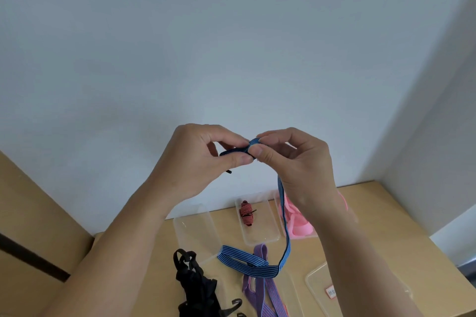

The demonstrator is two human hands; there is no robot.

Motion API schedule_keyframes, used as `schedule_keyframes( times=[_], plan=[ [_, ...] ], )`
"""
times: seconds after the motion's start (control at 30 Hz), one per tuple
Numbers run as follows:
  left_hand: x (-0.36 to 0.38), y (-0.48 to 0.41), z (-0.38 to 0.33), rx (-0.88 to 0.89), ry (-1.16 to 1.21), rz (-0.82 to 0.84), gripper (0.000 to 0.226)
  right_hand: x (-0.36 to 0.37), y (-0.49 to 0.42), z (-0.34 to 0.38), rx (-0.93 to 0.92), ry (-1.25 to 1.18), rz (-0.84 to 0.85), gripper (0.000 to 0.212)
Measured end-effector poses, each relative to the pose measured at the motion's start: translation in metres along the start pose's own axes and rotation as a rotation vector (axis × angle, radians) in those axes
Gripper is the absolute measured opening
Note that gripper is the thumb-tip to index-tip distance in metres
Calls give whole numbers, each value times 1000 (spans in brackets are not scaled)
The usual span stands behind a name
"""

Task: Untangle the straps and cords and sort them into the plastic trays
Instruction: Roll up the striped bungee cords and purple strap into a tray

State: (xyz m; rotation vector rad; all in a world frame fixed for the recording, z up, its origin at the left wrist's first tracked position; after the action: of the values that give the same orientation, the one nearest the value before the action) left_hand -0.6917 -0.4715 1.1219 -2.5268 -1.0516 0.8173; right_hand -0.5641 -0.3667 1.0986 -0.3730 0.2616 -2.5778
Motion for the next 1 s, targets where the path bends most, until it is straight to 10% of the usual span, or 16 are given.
schedule_keyframes(
  times=[0.43, 1.0],
  plan=[
    [5, 10, 5, -179, 479, -268, 43, 3, 4, -8, 1, -105, -151, 7],
    [-7, 11, 23, -343, 802, -362, 18, 10, 1, -3, -24, -18, 9, 12]
  ],
)
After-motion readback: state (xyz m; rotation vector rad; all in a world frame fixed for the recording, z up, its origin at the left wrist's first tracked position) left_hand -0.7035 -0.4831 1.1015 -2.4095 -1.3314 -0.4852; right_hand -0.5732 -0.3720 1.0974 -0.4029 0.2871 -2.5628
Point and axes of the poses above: each hand's wrist, its own y-axis away from the middle knuckle, its own x-axis out of the palm, z = x × y, the point moved 10 cm from there along -y, towards the middle knuckle, and after that the axes turned 12 degrees about -z, right-handed, at the moved point
